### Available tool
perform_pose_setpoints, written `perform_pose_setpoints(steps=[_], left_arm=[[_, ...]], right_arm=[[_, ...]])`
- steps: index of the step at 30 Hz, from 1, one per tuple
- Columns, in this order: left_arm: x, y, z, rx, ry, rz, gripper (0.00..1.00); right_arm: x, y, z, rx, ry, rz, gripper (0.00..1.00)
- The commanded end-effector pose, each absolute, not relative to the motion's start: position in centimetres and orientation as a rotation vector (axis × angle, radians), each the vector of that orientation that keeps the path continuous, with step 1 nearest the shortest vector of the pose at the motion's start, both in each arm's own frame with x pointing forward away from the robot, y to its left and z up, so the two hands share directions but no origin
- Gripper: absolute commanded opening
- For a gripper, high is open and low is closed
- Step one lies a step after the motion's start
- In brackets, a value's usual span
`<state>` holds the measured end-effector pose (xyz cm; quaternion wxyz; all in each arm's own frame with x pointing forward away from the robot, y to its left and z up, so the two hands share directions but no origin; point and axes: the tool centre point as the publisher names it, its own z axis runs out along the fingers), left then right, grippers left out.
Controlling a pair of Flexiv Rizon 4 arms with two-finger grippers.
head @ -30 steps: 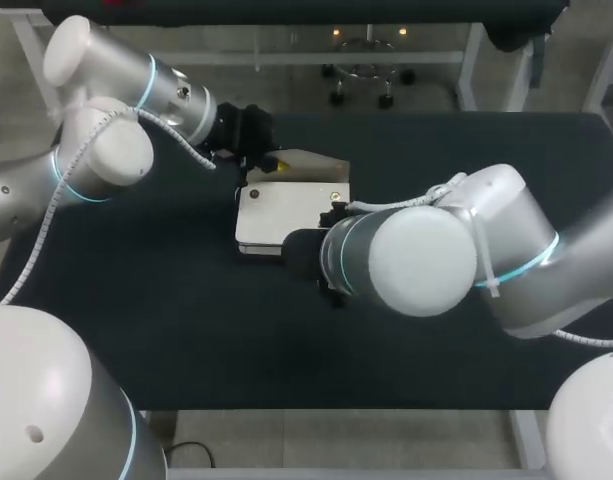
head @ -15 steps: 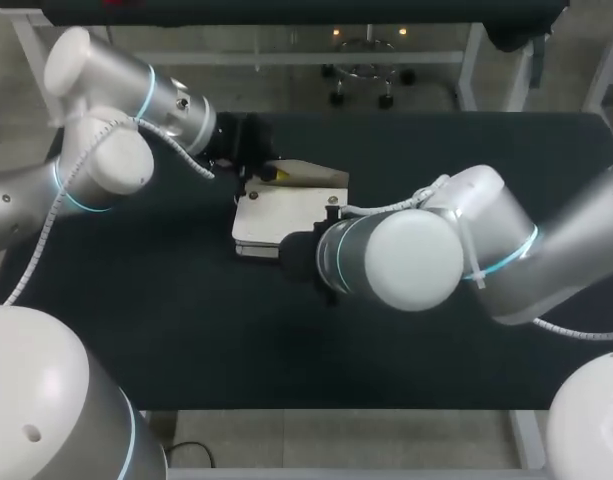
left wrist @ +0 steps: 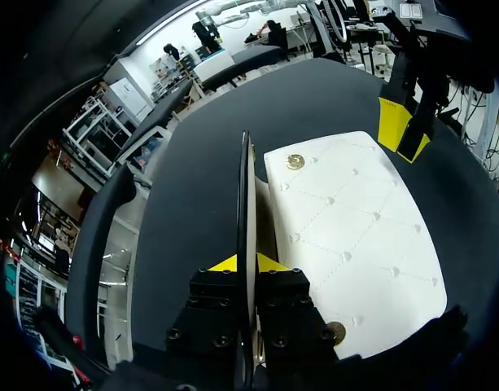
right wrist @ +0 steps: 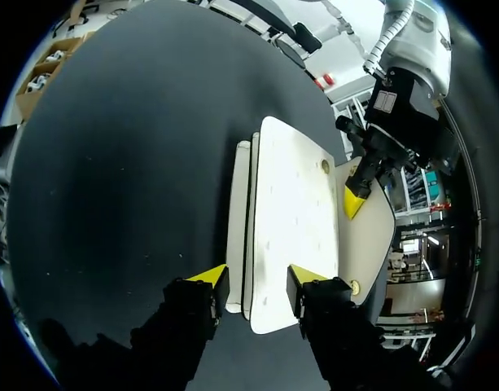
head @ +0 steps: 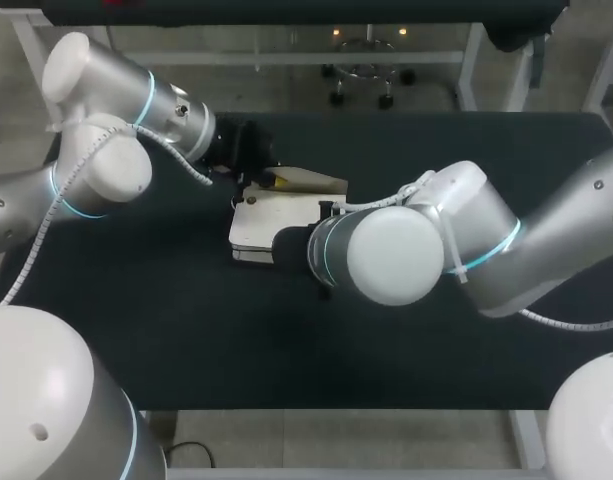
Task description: Pick up the bag, open it, inspect its contents, close it, and place it on the opposite side
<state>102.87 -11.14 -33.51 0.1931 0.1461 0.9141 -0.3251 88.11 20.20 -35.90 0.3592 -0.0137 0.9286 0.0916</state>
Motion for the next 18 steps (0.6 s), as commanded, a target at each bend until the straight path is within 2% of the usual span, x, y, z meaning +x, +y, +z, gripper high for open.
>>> perform_pose_setpoints(steps=[1,12,18], left_arm=[[102.58,-10.84,-33.61,0.4,2.575,-0.906,0.0],[102.38,-10.49,-34.06,0.403,2.603,-0.902,0.0],[102.4,-10.39,-34.13,0.405,2.611,-0.893,0.0]], right_arm=[[88.25,20.38,-36.49,-0.024,2.391,0.225,0.47],[88.97,20.18,-36.65,0.01,2.371,0.22,0.44],[89.1,20.25,-36.65,0.014,2.363,0.226,0.37]])
